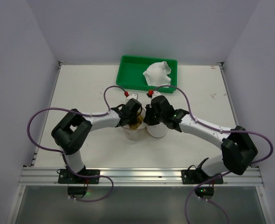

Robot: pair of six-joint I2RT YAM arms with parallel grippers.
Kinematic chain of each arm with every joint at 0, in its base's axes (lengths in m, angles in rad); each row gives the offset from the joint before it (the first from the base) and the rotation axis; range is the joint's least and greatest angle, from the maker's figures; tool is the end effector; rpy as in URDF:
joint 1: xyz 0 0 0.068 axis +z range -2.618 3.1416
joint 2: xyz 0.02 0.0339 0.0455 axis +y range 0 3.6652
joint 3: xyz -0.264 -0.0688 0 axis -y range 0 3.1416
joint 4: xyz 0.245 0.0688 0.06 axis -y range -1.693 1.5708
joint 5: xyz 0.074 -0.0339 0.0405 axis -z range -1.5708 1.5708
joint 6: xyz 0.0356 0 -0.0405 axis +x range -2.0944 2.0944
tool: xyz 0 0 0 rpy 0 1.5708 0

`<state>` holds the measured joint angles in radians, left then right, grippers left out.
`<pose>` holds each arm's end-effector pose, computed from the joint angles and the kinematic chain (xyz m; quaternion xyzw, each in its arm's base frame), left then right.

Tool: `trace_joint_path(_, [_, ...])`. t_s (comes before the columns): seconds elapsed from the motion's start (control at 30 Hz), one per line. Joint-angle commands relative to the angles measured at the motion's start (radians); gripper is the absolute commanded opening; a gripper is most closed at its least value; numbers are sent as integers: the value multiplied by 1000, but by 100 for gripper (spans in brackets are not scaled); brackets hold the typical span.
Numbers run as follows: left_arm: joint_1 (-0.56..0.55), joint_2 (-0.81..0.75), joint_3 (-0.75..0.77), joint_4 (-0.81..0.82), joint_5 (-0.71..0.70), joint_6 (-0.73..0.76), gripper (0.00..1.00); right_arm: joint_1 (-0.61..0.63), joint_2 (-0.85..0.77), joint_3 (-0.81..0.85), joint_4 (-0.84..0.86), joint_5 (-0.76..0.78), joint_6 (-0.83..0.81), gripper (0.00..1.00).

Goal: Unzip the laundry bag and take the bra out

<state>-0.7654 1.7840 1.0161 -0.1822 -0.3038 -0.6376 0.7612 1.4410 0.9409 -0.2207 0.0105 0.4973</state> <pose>0.2645 -0.2394 0.1567 0.0140 0.9423 -0.0848 0.3236 0.2261 0.2149 0.2381 -0.1177 0.9034 0.2388 0.3362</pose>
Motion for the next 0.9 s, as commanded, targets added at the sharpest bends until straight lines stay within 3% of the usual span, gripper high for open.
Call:
trace_joint_path(0.0, [6,-3,-36,24,41,-16,11,4,-1,-16,47,0,15,0])
trace_joint_path(0.03, [6,-14,-42,26,46,-14,1,6,-1,-17,47,8,17,0])
trace_joint_path(0.07, [6,-37,-47,33,54,-11,0,6,-1,-17,46,25,15,0])
trace_joint_path(0.23, [3,-147,-109,84,146,24,0,1,9,-2,27,75,18,0])
trace_joint_path(0.63, [-8,-572,-269,162,494,285,0,-22,73,85,-58,102,-20,0])
trace_joint_path(0.87, [26,-678,-249,303,606,253,0,-20,113,78,-63,57,-23,0])
